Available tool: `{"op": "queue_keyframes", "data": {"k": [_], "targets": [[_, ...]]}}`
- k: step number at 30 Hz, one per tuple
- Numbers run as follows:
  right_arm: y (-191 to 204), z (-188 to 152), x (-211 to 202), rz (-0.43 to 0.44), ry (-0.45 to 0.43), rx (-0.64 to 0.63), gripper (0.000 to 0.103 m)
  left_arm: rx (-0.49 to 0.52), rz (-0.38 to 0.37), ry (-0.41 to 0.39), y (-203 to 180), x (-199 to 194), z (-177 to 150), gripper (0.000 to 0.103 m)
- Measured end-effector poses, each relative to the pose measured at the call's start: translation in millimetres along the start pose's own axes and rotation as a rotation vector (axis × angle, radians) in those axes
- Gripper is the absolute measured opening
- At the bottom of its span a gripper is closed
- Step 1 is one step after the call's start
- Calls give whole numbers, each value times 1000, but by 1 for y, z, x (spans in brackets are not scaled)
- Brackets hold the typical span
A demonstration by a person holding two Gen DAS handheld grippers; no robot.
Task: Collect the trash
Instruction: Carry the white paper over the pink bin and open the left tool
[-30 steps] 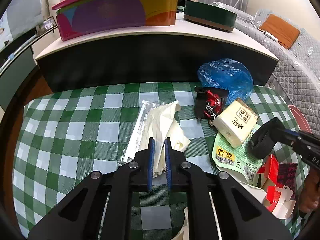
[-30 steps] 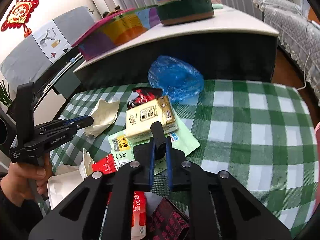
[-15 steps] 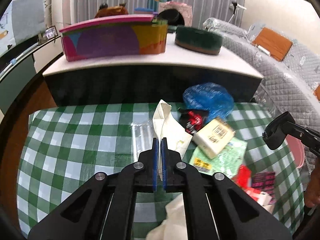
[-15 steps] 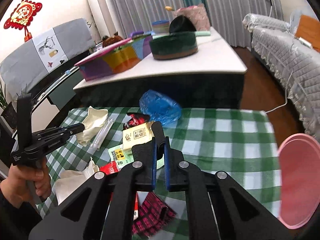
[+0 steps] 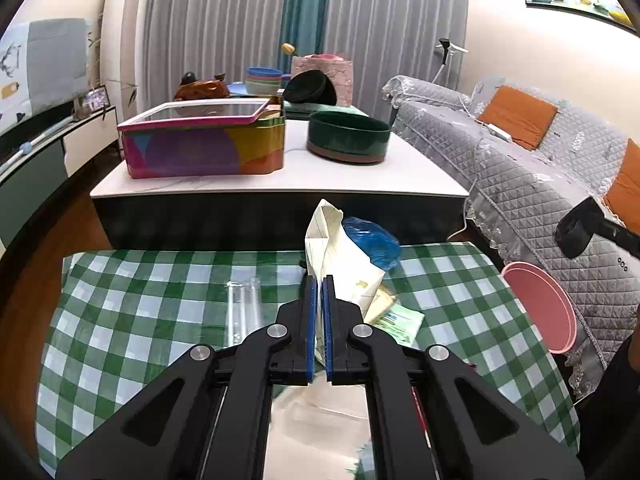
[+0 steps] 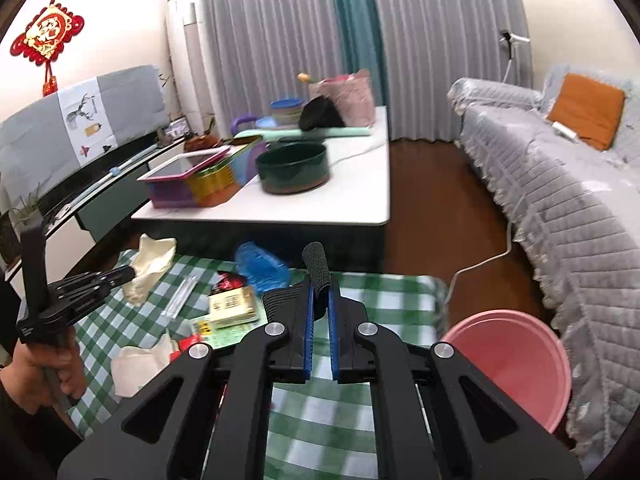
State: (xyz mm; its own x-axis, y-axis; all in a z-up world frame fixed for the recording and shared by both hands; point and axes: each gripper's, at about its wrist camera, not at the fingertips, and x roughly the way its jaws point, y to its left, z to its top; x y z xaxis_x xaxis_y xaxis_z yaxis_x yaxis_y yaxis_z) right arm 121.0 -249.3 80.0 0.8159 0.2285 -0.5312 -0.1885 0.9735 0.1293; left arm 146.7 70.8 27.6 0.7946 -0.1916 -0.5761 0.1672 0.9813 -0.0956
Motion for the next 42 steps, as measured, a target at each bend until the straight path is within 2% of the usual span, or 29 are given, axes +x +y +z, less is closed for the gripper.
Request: {"op": "queue_keyframes", "data": {"k": [8, 14, 28, 34, 42], "targets": [[-46, 4, -32, -73, -42, 18, 7, -9, -23, -20, -26, -19, -6, 3], [-87, -1, -44, -130, -68, 80, 7, 3, -51, -27, -57, -26, -3, 3], [-177, -21, -73, -279, -110, 220, 7, 68, -169, -6, -164, -9, -2, 3], [-191, -27, -70, -322, -98, 219, 7, 92, -227, 20, -212, 11, -6, 3], [-208, -29, -55, -314, -63, 270, 7, 125, -281, 48, -266, 36, -9, 3]]}}
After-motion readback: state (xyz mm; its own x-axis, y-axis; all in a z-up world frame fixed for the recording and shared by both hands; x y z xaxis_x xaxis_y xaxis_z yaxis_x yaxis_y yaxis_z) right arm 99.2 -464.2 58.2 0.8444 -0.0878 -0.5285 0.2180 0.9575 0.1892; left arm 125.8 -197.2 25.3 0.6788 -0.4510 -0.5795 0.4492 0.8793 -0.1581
